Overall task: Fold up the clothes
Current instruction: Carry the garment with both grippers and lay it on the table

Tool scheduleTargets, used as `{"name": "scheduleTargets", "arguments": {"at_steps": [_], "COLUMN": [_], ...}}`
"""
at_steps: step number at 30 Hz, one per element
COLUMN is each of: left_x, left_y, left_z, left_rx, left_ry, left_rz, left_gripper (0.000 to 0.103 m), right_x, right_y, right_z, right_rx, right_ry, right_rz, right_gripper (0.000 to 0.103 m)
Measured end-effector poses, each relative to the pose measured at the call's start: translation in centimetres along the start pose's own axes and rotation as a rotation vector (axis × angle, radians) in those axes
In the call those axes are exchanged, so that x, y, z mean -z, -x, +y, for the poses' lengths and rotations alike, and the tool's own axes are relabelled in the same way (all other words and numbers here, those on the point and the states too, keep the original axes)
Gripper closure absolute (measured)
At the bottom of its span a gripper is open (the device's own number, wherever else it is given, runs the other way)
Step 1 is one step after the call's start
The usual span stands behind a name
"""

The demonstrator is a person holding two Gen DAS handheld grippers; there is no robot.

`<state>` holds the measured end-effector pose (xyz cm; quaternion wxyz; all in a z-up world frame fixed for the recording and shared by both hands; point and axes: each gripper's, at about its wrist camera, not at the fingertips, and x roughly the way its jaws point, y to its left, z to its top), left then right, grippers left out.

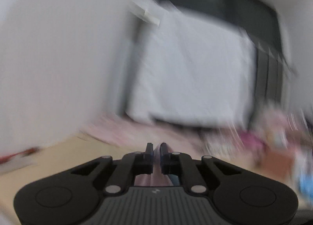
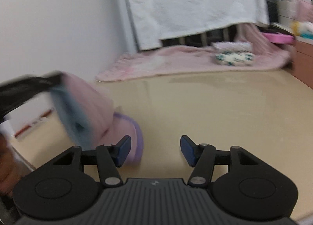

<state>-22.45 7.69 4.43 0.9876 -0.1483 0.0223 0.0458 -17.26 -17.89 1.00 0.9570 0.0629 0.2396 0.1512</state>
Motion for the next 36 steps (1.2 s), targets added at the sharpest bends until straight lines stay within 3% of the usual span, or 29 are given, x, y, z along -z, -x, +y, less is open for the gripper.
{"name": "scheduleTargets", "arguments": {"at_steps": [1,3,9,10,12,13,15,17,21,24,27,29,31,32,33,36], "left_x": [0.2,0.8,1.2,1.1,0.9,0.8,0.8,1.2,3.1,4.1,5.2,6.3,7.1,7.2,7.0,4.8], "left_y": [0.6,1.7,4.1,3.8,2.7,2.2,1.3,0.4,-0.4,-0.4,-0.7,-0.9,-1.5,-2.1,-2.8,-4.6], "left_z": [1.4,4.1,5.8,5.5,4.5,3.7,2.1,0.4,-3.1,-5.7,-8.8,-10.7,-11.7,-11.8,-11.4,-8.6], "left_rx": [-0.085,-0.217,-0.275,-0.252,-0.183,-0.133,-0.021,0.071,0.128,0.224,0.306,0.310,0.295,0.295,0.291,0.238], "left_ry": [0.036,0.118,0.097,0.071,0.003,-0.026,-0.082,-0.150,-0.300,-0.374,-0.488,-0.572,-0.619,-0.624,-0.583,-0.327], "left_rz": [0.011,0.054,0.028,0.041,0.082,0.114,0.185,0.234,0.243,0.273,0.290,0.308,0.358,0.400,0.443,0.504], "left_gripper": [0.096,0.076,0.036,0.034,0.034,0.034,0.026,0.026,0.025,0.025,0.020,0.020,0.025,0.053,0.095,0.098], "right_x": [-0.1,-0.3,0.1,0.4,1.0,1.1,1.1,0.5,-1.3,-2.7,-3.6,-4.0,-4.0,-4.0,-3.8,-3.4], "right_y": [-0.8,-2.4,-5.9,-6.2,-6.7,-6.7,-6.6,-6.8,-6.1,-5.3,-4.7,-4.5,-4.6,-4.8,-4.8,-5.1], "right_z": [1.1,3.2,8.6,9.2,10.5,10.7,11.1,9.9,5.1,1.3,-0.4,-1.4,-2.0,-2.1,-2.3,-2.8], "right_rx": [-0.006,-0.019,-0.028,-0.022,-0.010,-0.008,-0.004,0.015,0.048,0.065,0.050,0.033,0.027,0.028,0.031,0.043], "right_ry": [0.030,0.090,0.265,0.293,0.345,0.357,0.377,0.333,0.183,0.073,0.039,0.020,0.014,0.016,0.016,0.018], "right_rz": [0.010,0.030,0.078,0.083,0.092,0.097,0.108,0.115,0.111,0.104,0.097,0.102,0.119,0.127,0.132,0.146], "right_gripper": [0.045,0.045,0.045,0.047,0.072,0.101,0.100,0.101,0.102,0.102,0.102,0.102,0.102,0.102,0.102,0.102]}}
